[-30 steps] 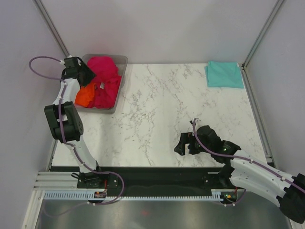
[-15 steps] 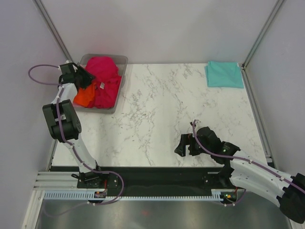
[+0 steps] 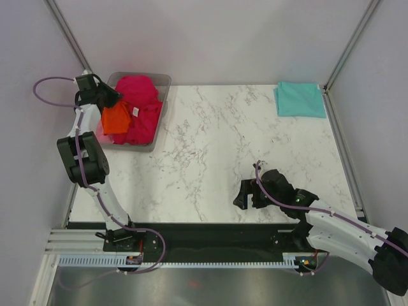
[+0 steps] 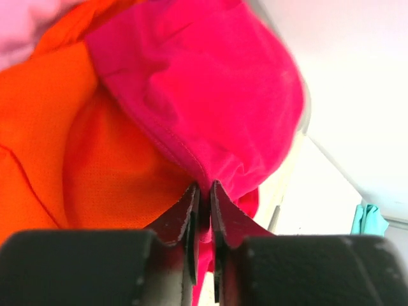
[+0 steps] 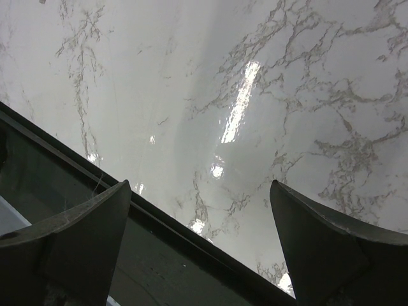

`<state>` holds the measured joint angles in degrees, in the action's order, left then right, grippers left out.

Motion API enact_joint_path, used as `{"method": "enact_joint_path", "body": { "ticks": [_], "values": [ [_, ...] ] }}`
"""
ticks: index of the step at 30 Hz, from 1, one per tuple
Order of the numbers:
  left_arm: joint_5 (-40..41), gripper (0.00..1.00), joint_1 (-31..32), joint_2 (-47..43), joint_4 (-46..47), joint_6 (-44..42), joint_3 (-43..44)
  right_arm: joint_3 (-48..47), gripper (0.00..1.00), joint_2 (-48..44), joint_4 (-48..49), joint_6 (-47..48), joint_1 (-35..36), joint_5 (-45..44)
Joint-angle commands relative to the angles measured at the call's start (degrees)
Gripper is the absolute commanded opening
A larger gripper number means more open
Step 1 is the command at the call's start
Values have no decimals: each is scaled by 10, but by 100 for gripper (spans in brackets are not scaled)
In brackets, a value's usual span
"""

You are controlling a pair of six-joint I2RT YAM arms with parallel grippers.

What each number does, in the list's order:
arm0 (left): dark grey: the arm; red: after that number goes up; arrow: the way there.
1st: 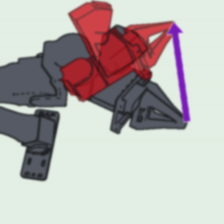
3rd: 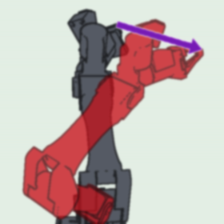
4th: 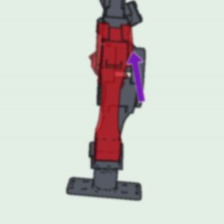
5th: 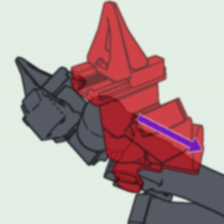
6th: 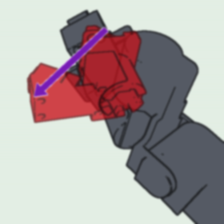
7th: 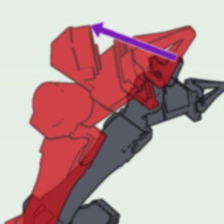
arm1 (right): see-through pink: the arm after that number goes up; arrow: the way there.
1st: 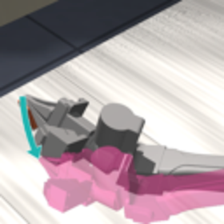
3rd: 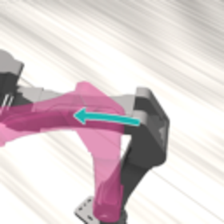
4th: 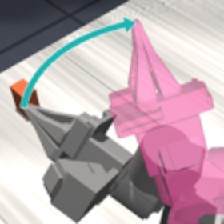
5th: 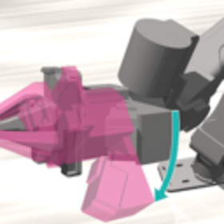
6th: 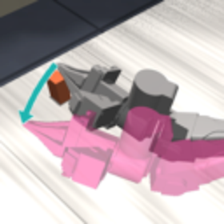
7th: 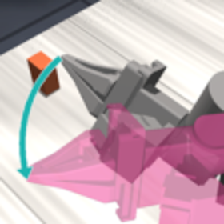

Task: Fold and stack the t-shirts
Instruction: Grab the tshirt from the pile

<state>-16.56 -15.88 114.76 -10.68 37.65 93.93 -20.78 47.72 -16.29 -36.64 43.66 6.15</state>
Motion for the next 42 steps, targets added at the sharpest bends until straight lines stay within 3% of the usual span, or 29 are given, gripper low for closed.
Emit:
{"method": "enact_joint_path", "body": {
  "ticks": [1,9,18,22,27,38,42],
  "values": [
    [-1,19,2,-14,-11,-10,56,1,98,0,21,5,3,-6],
    [-28,41,1,-22,-21,-24,38,1,98,-2,23,6,3,-6],
    [-46,47,8,-56,-36,-38,-3,2,98,-2,25,8,3,-4],
    [80,52,27,-130,-90,-81,-36,0,98,4,29,10,3,-4],
    [140,55,37,-164,-92,-130,-33,0,98,14,35,15,3,2],
    [151,57,58,-24,-119,-177,92,1,98,16,36,14,3,1],
    [116,58,66,60,-146,-197,199,0,98,20,36,15,3,3]
  ]
}}
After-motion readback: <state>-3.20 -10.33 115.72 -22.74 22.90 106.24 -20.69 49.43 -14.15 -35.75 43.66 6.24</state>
